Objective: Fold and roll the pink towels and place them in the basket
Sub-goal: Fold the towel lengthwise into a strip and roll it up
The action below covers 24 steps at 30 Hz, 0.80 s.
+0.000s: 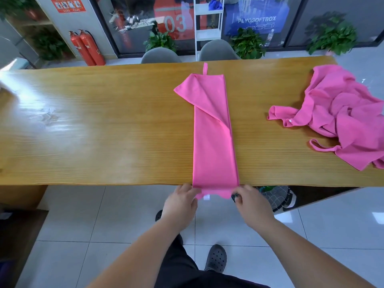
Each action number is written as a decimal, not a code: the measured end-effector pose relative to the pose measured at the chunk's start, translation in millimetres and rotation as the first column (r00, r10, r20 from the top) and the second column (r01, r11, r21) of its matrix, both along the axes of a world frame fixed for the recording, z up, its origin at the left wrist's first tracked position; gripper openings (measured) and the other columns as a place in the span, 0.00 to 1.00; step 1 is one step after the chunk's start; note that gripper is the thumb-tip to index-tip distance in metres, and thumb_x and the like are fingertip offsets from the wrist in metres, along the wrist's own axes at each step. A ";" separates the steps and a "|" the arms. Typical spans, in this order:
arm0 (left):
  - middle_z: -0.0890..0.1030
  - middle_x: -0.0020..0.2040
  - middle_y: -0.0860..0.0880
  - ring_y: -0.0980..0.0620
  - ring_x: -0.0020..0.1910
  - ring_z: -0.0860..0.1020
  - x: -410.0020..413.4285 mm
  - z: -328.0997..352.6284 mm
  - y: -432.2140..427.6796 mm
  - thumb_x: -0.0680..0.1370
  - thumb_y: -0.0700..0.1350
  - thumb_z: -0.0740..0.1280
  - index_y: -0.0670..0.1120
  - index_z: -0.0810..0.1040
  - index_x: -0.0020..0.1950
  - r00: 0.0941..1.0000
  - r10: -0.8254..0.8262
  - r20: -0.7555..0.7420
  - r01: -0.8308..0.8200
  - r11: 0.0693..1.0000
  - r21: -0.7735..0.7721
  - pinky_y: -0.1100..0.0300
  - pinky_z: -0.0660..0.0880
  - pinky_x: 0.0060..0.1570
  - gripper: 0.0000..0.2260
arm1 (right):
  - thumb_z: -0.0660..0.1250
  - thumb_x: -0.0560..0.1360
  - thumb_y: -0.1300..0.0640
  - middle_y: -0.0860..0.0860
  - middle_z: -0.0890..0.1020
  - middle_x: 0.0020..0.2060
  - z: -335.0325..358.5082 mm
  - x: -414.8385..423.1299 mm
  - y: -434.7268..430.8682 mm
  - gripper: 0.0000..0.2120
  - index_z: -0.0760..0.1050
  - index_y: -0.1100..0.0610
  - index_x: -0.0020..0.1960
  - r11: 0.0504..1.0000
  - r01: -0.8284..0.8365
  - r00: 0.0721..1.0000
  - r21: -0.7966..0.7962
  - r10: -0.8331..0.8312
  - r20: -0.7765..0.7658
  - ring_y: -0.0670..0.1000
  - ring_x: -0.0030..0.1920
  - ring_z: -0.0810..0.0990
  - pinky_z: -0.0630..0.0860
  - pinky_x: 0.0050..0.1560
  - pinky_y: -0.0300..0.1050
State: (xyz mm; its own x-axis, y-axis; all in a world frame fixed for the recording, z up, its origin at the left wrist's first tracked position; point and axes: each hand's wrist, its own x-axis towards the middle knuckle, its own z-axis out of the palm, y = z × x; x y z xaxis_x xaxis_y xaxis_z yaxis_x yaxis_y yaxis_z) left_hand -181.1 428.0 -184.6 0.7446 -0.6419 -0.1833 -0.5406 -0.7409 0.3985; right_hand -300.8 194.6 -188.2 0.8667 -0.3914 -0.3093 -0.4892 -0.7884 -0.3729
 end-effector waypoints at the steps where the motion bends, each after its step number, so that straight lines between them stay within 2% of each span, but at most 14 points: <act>1: 0.76 0.66 0.55 0.48 0.64 0.74 8.6 4.9 -9.9 0.81 0.44 0.65 0.57 0.76 0.71 0.997 -0.022 0.075 0.024 0.999 -0.025 0.49 0.77 0.59 0.19 | 0.64 0.82 0.55 0.45 0.76 0.59 6.5 13.2 -0.6 0.17 0.77 0.46 0.70 0.997 -0.033 0.995 -0.062 0.039 0.093 0.49 0.58 0.75 0.76 0.50 0.48; 3: 0.66 0.80 0.54 0.46 0.77 0.64 24.1 15.1 -27.5 0.81 0.46 0.66 0.57 0.65 0.81 0.992 -0.078 0.095 0.076 0.997 0.034 0.48 0.68 0.73 0.28 | 0.65 0.81 0.53 0.46 0.70 0.74 14.9 37.2 -4.2 0.26 0.68 0.47 0.79 0.975 -0.159 0.976 -0.154 0.178 0.122 0.53 0.73 0.68 0.74 0.66 0.52; 5: 0.56 0.85 0.54 0.44 0.83 0.54 33.0 16.7 -36.9 0.83 0.49 0.65 0.56 0.54 0.85 0.992 -0.122 0.044 0.114 0.981 0.156 0.46 0.59 0.79 0.33 | 0.62 0.83 0.48 0.46 0.54 0.84 17.1 52.0 -8.6 0.34 0.52 0.48 0.85 0.951 -0.270 0.962 -0.150 0.272 -0.009 0.55 0.83 0.52 0.61 0.79 0.57; 7: 0.57 0.85 0.54 0.44 0.82 0.56 34.7 8.7 -36.0 0.82 0.48 0.65 0.53 0.56 0.85 0.983 -0.174 0.059 0.155 0.958 0.242 0.47 0.58 0.79 0.32 | 0.57 0.85 0.44 0.46 0.46 0.85 13.5 53.9 -10.6 0.35 0.44 0.49 0.86 0.938 -0.311 0.946 -0.152 0.292 -0.138 0.55 0.85 0.43 0.51 0.83 0.58; 8: 0.62 0.84 0.53 0.45 0.80 0.61 33.5 4.3 -33.4 0.81 0.46 0.64 0.52 0.61 0.83 0.976 -0.198 0.090 0.169 0.951 0.258 0.49 0.61 0.77 0.30 | 0.55 0.86 0.44 0.46 0.48 0.85 12.2 50.5 -10.1 0.34 0.45 0.49 0.86 0.935 -0.311 0.946 -0.171 0.287 -0.152 0.56 0.85 0.44 0.50 0.83 0.58; 10: 0.77 0.73 0.53 0.47 0.69 0.72 31.5 -3.1 -28.7 0.78 0.43 0.65 0.51 0.73 0.76 0.949 -0.250 0.194 0.203 0.951 0.234 0.52 0.68 0.68 0.25 | 0.56 0.85 0.46 0.46 0.60 0.83 9.7 40.7 -7.6 0.30 0.55 0.49 0.85 0.917 -0.301 0.954 -0.261 0.288 -0.085 0.55 0.82 0.55 0.50 0.83 0.58; 12: 0.85 0.54 0.55 0.47 0.55 0.77 32.2 -8.3 -27.2 0.75 0.42 0.69 0.52 0.80 0.68 0.896 -0.315 0.312 0.271 0.946 0.177 0.53 0.74 0.57 0.21 | 0.60 0.82 0.48 0.45 0.75 0.70 7.0 35.2 -7.0 0.25 0.69 0.48 0.79 0.879 -0.314 0.940 -0.359 0.342 0.015 0.53 0.72 0.68 0.52 0.82 0.58; 13: 0.85 0.50 0.55 0.47 0.52 0.77 34.0 -8.3 -27.5 0.74 0.43 0.69 0.52 0.81 0.67 0.868 -0.343 0.358 0.307 0.939 0.154 0.53 0.74 0.54 0.20 | 0.62 0.81 0.48 0.45 0.77 0.65 5.4 35.8 -8.7 0.23 0.73 0.48 0.75 0.859 -0.323 0.926 -0.398 0.374 0.056 0.52 0.68 0.70 0.54 0.82 0.58; 14: 0.85 0.52 0.54 0.47 0.54 0.77 36.9 -7.1 -27.9 0.76 0.44 0.69 0.52 0.80 0.69 0.856 -0.354 0.377 0.329 0.935 0.133 0.53 0.75 0.55 0.21 | 0.61 0.81 0.48 0.45 0.77 0.64 6.6 38.0 -10.7 0.22 0.73 0.48 0.75 0.853 -0.332 0.917 -0.403 0.391 0.072 0.52 0.68 0.71 0.54 0.82 0.58; 15: 0.83 0.61 0.52 0.46 0.61 0.75 39.4 -3.3 -28.9 0.78 0.46 0.68 0.53 0.76 0.73 0.877 -0.339 0.340 0.316 0.941 0.123 0.51 0.74 0.61 0.22 | 0.60 0.82 0.47 0.47 0.75 0.70 9.0 41.0 -12.4 0.24 0.70 0.47 0.77 0.863 -0.345 0.919 -0.370 0.390 0.053 0.53 0.73 0.68 0.53 0.83 0.57; 17: 0.62 0.83 0.50 0.43 0.81 0.58 43.7 5.7 -32.3 0.83 0.56 0.63 0.57 0.59 0.84 0.945 -0.276 0.178 0.245 0.954 0.175 0.45 0.61 0.78 0.30 | 0.56 0.84 0.40 0.50 0.55 0.84 11.4 46.9 -15.7 0.31 0.54 0.45 0.85 0.885 -0.370 0.926 -0.284 0.375 -0.038 0.57 0.83 0.51 0.48 0.83 0.59; 19: 0.45 0.86 0.55 0.43 0.85 0.42 45.0 6.6 -32.4 0.84 0.65 0.56 0.59 0.46 0.86 0.973 -0.227 0.045 0.207 0.940 0.272 0.43 0.47 0.83 0.34 | 0.49 0.84 0.33 0.48 0.40 0.84 7.0 45.8 -17.6 0.35 0.42 0.44 0.86 0.888 -0.392 0.920 -0.243 0.369 -0.133 0.60 0.84 0.39 0.44 0.83 0.61; 21: 0.49 0.86 0.54 0.42 0.85 0.48 40.9 1.8 -28.7 0.83 0.69 0.54 0.58 0.48 0.86 0.972 -0.229 0.058 0.201 0.930 0.308 0.44 0.49 0.83 0.34 | 0.43 0.82 0.31 0.51 0.49 0.85 3.5 39.7 -15.4 0.35 0.49 0.44 0.86 0.880 -0.383 0.924 -0.279 0.364 -0.121 0.61 0.84 0.46 0.47 0.83 0.62; 24: 0.69 0.77 0.55 0.46 0.75 0.65 37.2 4.0 -26.5 0.82 0.68 0.53 0.56 0.59 0.84 0.951 -0.247 0.186 0.196 0.947 0.253 0.49 0.61 0.77 0.32 | 0.46 0.83 0.34 0.50 0.70 0.77 7.7 37.6 -10.7 0.32 0.61 0.46 0.83 0.855 -0.376 0.923 -0.357 0.378 -0.068 0.58 0.76 0.63 0.52 0.82 0.61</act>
State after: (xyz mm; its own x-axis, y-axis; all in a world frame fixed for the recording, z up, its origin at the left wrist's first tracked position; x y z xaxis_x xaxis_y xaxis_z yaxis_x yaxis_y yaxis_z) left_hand -143.9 401.5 -180.6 0.6257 -0.7545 -0.1981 -0.7547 -0.6497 0.0905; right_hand -263.3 183.8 -180.5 0.9711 -0.1175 -0.2075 -0.1268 -0.9914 -0.0321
